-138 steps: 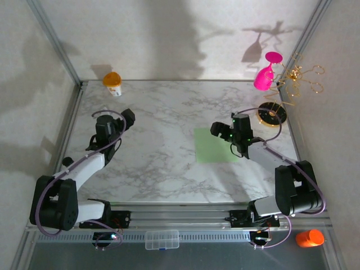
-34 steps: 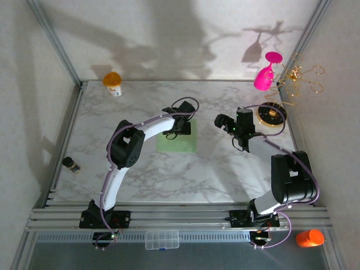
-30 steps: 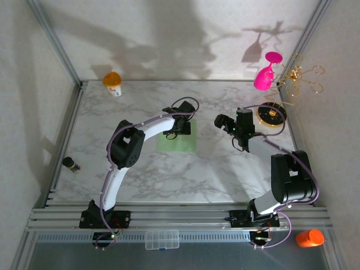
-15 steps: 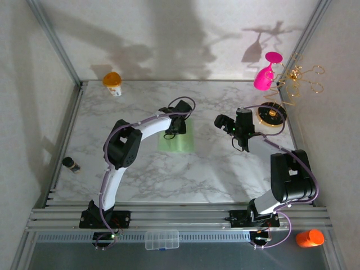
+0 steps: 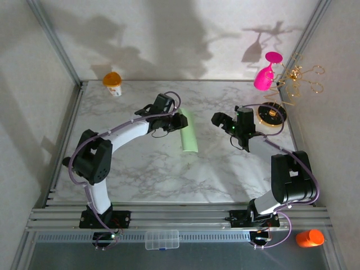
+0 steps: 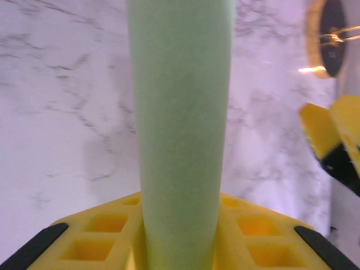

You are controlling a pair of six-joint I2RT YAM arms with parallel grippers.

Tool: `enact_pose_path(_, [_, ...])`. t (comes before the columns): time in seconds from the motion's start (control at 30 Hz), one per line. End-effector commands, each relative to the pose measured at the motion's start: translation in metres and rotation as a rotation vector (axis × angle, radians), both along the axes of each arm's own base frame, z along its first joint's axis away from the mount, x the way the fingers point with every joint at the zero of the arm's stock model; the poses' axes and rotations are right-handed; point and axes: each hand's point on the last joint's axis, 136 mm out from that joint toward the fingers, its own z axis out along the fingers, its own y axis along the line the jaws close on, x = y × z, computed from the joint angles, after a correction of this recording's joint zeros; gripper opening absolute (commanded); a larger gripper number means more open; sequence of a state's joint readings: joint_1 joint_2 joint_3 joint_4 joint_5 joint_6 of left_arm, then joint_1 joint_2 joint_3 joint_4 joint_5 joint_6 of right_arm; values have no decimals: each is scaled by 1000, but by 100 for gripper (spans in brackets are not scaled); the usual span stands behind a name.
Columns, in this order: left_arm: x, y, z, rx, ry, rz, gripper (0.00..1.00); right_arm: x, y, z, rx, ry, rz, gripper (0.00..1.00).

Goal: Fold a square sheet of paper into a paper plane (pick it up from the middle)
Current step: First fold the square sheet of paper in half at the center of the table.

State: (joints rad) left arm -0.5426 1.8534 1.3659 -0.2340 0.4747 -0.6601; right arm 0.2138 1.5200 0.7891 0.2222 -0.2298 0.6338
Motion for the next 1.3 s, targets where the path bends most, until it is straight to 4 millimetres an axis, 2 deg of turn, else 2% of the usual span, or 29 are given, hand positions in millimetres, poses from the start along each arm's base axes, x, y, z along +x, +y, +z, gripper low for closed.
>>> enact_pose_path(0.0, [-5, -7, -11, -111, 53, -24, 29, -8, 19, 11, 113, -26, 94, 91])
enact_pose_path(0.07, [-4, -4, -23, -121, 65, -15, 28, -12, 26, 10, 142, -27, 132, 87])
enact_pose_path(0.23, [-4, 10, -64, -1, 110, 1, 27, -24, 44, -1, 178, 7, 218, 77])
enact_pose_path(0.47, [-8, 32, -99, 134, 107, -4, 23, -46, 83, -25, 170, 79, 354, 57])
enact_pose_path(0.63, [-9, 34, -106, 172, 104, -41, 22, -54, 110, -49, 120, 149, 424, 39])
enact_pose_path(0.97, [-9, 32, -121, 212, 115, -152, 20, -59, 145, -83, 27, 245, 503, 25])
enact_pose_path(1.07, [-7, 33, -121, 224, 111, -162, 20, -59, 151, -91, 14, 274, 505, 23])
enact_pose_path(1.27, [-3, 35, -115, 223, 99, -132, 21, -62, 146, -113, -24, 351, 464, 20])
